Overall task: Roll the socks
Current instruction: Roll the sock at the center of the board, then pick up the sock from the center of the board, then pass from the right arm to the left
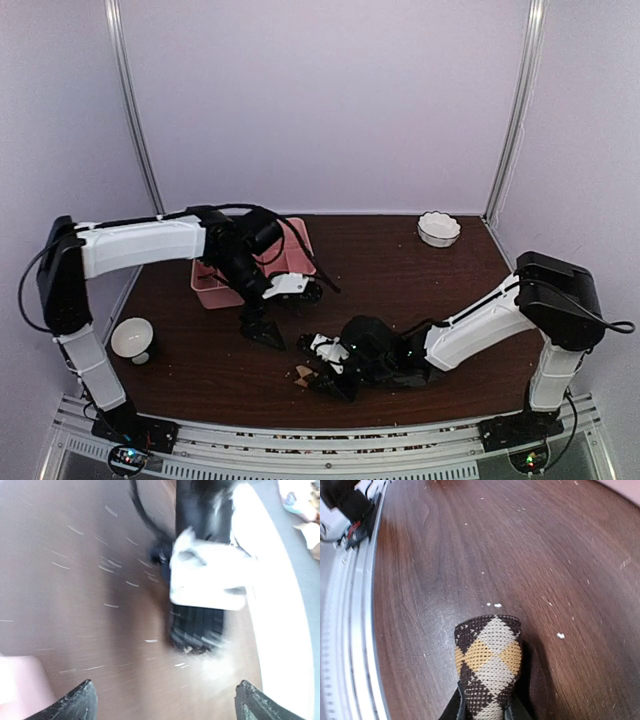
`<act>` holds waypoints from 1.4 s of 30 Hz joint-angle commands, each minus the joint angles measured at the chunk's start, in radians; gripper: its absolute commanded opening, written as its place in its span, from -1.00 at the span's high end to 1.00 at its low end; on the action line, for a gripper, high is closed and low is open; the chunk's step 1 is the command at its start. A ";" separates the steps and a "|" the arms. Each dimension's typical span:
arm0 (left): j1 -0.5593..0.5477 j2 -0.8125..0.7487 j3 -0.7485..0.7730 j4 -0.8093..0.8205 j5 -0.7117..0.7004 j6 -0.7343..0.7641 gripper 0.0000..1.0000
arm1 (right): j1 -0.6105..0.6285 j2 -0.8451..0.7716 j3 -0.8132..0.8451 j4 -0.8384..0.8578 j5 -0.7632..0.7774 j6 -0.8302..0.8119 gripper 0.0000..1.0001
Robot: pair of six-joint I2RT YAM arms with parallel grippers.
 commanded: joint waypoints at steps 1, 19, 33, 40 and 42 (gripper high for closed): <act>-0.010 -0.229 0.002 0.137 -0.304 -0.036 -0.96 | -0.068 -0.013 -0.048 0.041 -0.270 0.266 0.83; -0.114 -0.493 -0.122 -0.068 -0.170 0.161 -0.78 | -0.126 -0.074 0.116 0.333 -0.511 0.730 0.83; -0.219 -0.450 -0.179 0.105 -0.393 0.091 -0.42 | -0.130 -0.027 0.177 0.550 -0.522 0.959 0.81; -0.249 -0.436 -0.213 0.174 -0.536 0.138 -0.20 | -0.122 0.030 0.170 0.732 -0.518 1.121 0.79; -0.259 -0.432 -0.225 0.197 -0.591 0.156 -0.07 | -0.120 0.044 0.172 0.757 -0.518 1.144 0.79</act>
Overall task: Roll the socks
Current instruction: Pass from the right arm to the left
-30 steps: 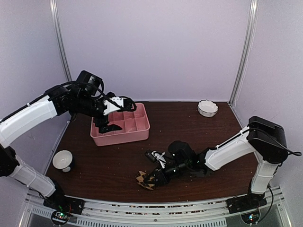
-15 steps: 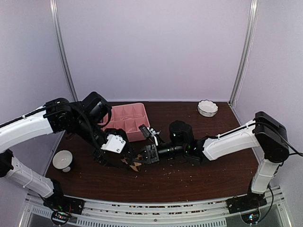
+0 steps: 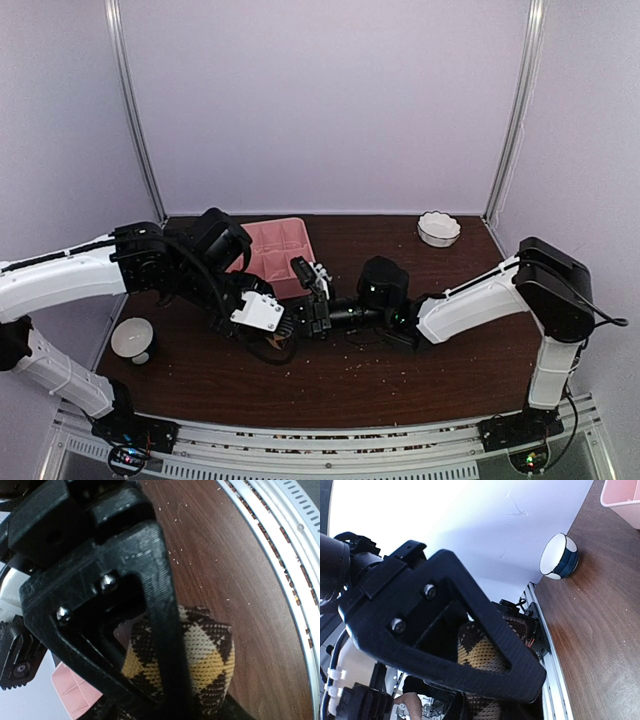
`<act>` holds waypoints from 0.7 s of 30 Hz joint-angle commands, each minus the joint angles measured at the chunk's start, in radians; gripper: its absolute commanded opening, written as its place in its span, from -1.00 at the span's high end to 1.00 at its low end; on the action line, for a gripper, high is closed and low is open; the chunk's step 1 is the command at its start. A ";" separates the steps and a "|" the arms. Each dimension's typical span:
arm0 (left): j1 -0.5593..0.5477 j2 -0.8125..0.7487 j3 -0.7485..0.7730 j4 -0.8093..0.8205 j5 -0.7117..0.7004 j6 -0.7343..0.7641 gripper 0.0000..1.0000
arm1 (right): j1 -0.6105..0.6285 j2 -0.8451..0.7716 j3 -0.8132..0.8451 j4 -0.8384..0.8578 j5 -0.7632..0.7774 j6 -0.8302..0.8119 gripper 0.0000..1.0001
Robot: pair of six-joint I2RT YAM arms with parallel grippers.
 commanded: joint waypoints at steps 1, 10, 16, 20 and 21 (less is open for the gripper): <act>-0.020 0.008 -0.025 0.095 -0.151 0.045 0.00 | 0.006 0.033 0.014 0.155 -0.008 0.109 0.79; -0.019 -0.002 -0.049 0.153 -0.287 0.069 0.96 | 0.004 0.052 -0.025 0.103 0.020 0.103 0.74; -0.019 0.003 -0.045 0.111 -0.245 0.029 1.00 | -0.005 0.032 -0.036 0.046 0.050 0.079 -0.99; -0.008 0.032 0.014 0.039 -0.128 -0.062 1.00 | -0.007 0.011 -0.018 -0.074 0.076 0.014 -0.99; 0.007 0.040 0.033 0.017 -0.073 -0.083 1.00 | -0.007 -0.006 -0.021 -0.117 0.088 -0.020 -0.99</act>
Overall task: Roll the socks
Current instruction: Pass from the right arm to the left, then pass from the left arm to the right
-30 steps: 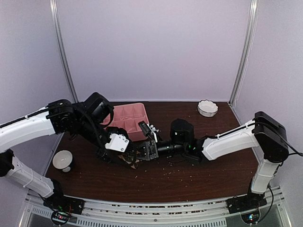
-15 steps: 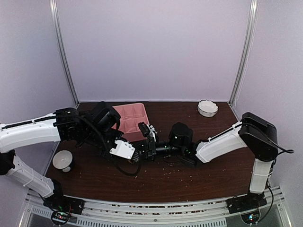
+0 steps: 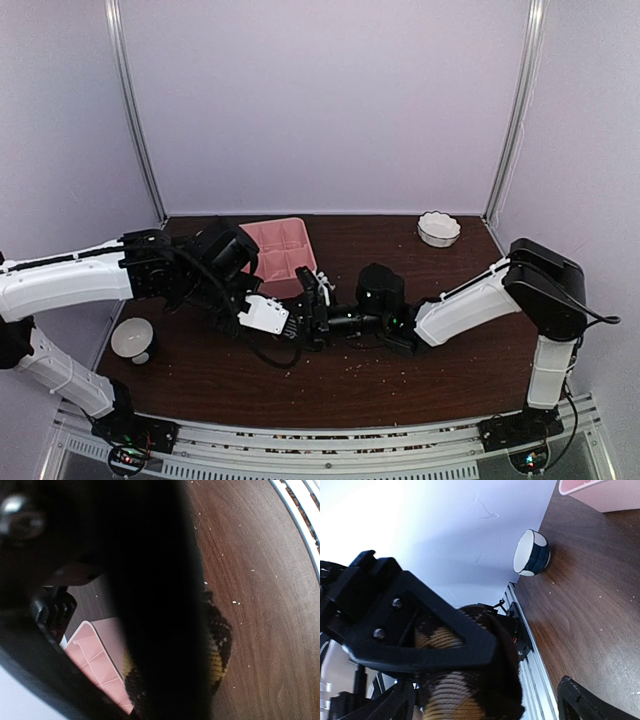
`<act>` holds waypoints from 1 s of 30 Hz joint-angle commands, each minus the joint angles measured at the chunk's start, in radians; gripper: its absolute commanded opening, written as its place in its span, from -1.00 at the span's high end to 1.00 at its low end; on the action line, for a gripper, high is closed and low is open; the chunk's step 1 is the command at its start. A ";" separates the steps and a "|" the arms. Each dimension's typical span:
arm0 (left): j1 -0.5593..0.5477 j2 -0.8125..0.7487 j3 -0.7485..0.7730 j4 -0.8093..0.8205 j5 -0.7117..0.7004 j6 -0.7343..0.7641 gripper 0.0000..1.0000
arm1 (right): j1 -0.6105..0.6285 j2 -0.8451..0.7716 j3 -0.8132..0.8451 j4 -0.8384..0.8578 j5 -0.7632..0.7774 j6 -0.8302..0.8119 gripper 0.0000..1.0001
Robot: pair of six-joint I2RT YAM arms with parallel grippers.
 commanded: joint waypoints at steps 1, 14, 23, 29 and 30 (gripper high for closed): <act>0.047 0.035 0.096 -0.064 0.184 -0.126 1.00 | 0.000 -0.078 -0.008 -0.197 0.051 -0.143 -0.99; 0.282 0.229 0.410 -0.429 0.794 -0.288 1.00 | 0.097 -0.648 -0.073 -0.933 0.864 -0.898 -0.99; 0.286 0.286 0.451 -0.503 0.932 -0.299 1.00 | 0.066 -0.755 -0.302 -0.471 0.620 -0.816 -0.99; 0.291 0.336 0.459 -0.551 0.973 -0.284 1.00 | 0.170 -0.627 -0.048 -0.747 0.603 -0.989 -0.90; 0.291 0.341 0.461 -0.554 0.974 -0.281 1.00 | 0.175 -0.607 -0.026 -0.745 0.577 -0.991 -0.87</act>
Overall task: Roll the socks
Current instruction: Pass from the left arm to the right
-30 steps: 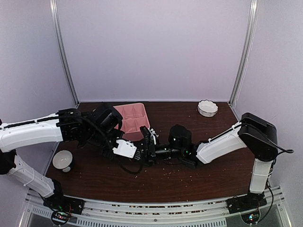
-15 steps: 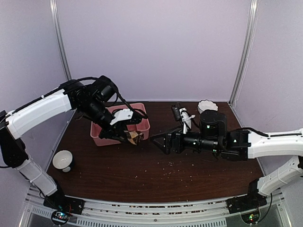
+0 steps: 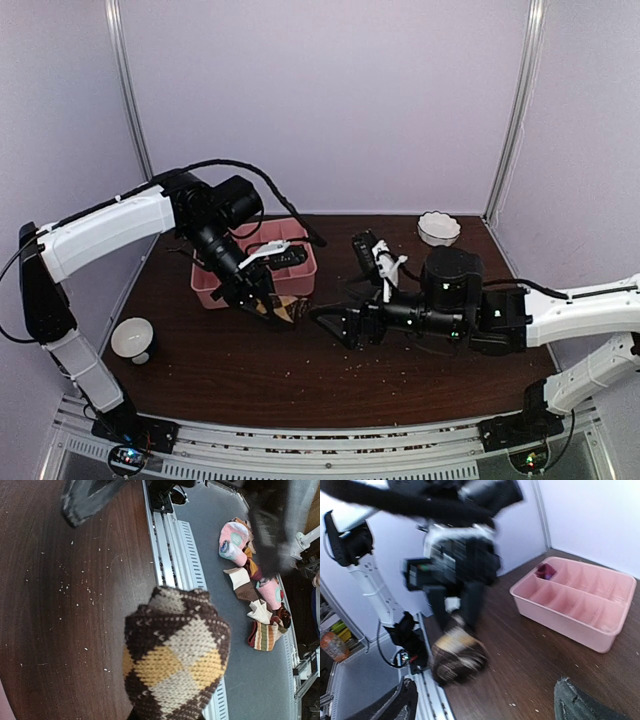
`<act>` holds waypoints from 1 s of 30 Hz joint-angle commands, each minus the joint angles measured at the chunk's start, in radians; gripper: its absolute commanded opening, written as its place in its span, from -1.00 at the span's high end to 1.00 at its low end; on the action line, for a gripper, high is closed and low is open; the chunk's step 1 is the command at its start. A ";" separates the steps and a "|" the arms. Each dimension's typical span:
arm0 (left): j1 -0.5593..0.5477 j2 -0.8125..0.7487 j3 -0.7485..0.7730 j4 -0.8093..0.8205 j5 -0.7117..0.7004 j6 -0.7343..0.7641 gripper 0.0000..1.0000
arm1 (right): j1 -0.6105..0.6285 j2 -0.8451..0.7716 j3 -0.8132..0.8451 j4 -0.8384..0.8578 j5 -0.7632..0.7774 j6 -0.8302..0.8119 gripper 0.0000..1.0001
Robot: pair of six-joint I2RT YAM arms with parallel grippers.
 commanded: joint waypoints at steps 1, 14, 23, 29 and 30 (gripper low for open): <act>0.010 0.032 0.033 -0.043 0.073 0.006 1.00 | 0.033 0.078 0.130 -0.035 -0.118 -0.091 -0.84; 0.011 0.029 0.039 -0.128 0.137 0.099 1.00 | 0.034 0.227 0.246 -0.071 -0.130 -0.064 -0.21; 0.014 0.014 0.045 -0.131 0.126 0.115 0.92 | 0.035 0.248 0.190 0.136 -0.079 0.039 0.97; 0.034 -0.011 0.062 -0.153 0.152 0.141 0.47 | 0.039 0.272 0.151 0.228 -0.055 0.094 1.00; 0.041 -0.014 0.063 -0.165 0.167 0.152 0.43 | 0.039 0.266 0.137 0.236 -0.038 0.094 1.00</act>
